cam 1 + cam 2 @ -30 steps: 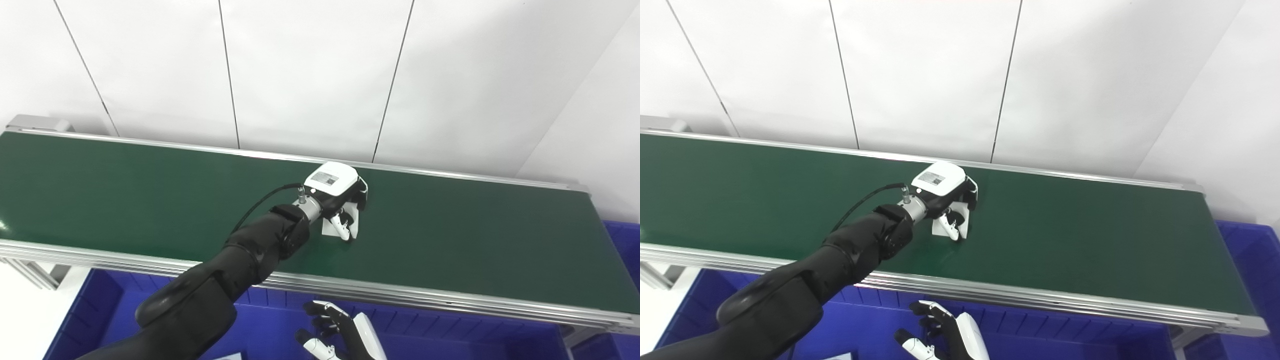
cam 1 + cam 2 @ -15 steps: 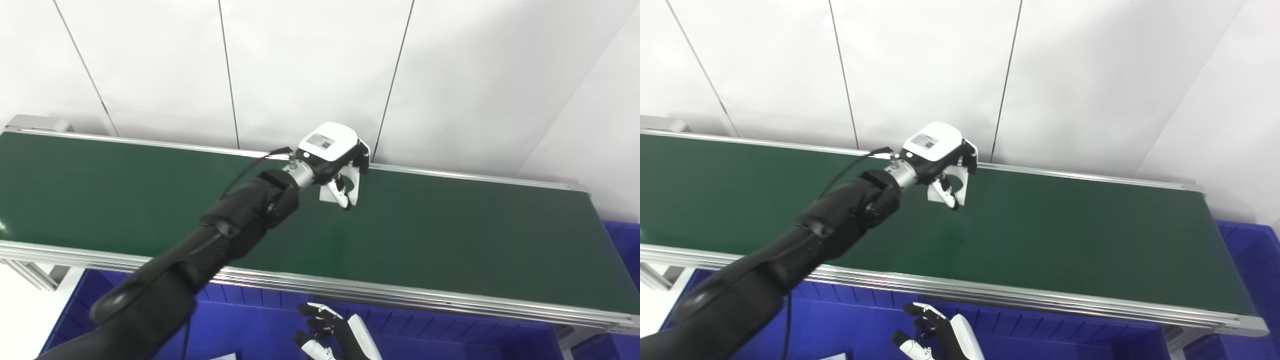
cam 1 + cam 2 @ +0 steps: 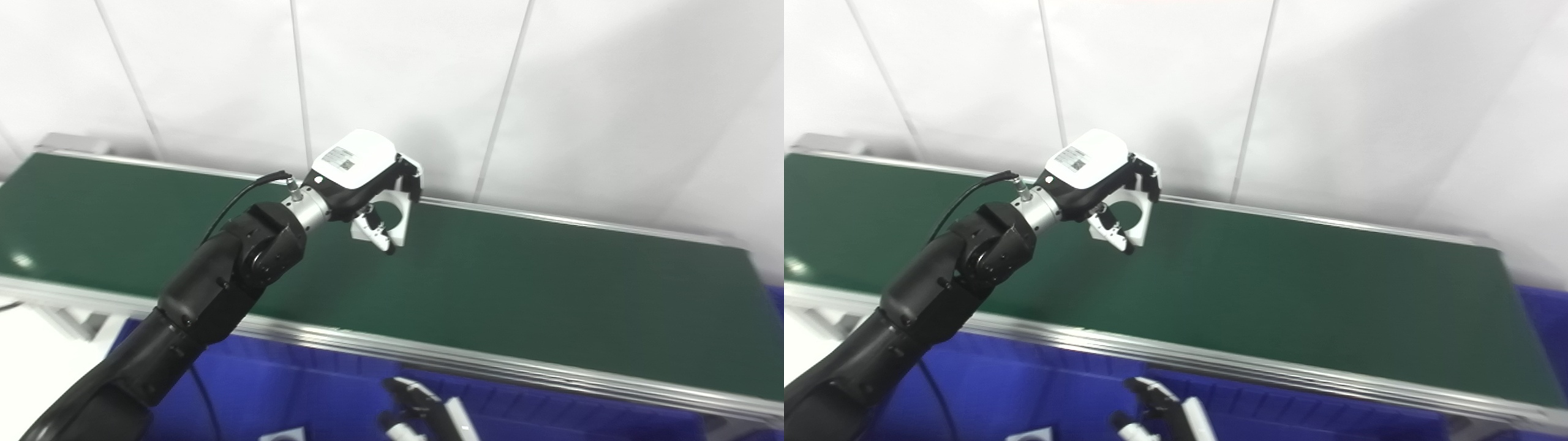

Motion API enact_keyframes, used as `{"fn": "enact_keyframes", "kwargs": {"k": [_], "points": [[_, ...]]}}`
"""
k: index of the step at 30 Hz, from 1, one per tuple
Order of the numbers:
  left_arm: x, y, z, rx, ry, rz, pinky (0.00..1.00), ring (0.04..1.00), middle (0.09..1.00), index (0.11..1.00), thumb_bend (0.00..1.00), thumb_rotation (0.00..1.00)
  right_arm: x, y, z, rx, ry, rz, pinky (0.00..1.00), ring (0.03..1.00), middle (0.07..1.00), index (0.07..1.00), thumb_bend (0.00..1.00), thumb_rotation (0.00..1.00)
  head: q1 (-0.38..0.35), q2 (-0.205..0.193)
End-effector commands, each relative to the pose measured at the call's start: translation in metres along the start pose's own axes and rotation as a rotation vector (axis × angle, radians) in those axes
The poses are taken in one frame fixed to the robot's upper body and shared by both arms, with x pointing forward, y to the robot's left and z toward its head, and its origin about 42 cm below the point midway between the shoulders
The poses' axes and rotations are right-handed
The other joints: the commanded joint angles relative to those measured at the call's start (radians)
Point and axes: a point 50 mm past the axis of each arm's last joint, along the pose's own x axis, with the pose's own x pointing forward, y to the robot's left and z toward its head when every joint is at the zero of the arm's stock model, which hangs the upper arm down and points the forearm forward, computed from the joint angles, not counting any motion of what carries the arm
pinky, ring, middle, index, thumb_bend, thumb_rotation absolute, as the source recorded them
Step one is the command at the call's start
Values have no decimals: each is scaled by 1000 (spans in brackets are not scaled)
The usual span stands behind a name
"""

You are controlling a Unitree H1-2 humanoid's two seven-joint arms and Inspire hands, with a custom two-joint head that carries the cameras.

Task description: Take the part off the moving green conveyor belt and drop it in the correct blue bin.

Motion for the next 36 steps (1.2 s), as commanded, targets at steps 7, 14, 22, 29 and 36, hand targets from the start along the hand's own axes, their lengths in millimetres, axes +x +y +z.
{"fn": "enact_keyframes", "kwargs": {"k": [7,14,22,29,36], "points": [[-56,37,1,25,65,65,343,411,516,506,501,0,-17,-11,3,49,-28,-50,790,830,830,840,588,878,106,21],[-100,44,7,11,116,67,331,392,486,526,500,0,-21,-22,6,49,-35,-59,764,813,819,836,566,831,145,52],[-139,42,26,-49,180,29,243,343,451,542,493,0,-21,-29,9,56,-21,-57,750,809,812,831,601,819,129,86],[-165,22,52,-156,216,-24,291,374,502,523,497,0,-19,-30,15,56,-23,-59,733,801,806,828,602,820,113,128],[-186,-16,70,-222,268,-114,358,414,516,497,502,0,-15,-31,20,63,-25,-64,723,793,807,829,587,803,99,146]]}}
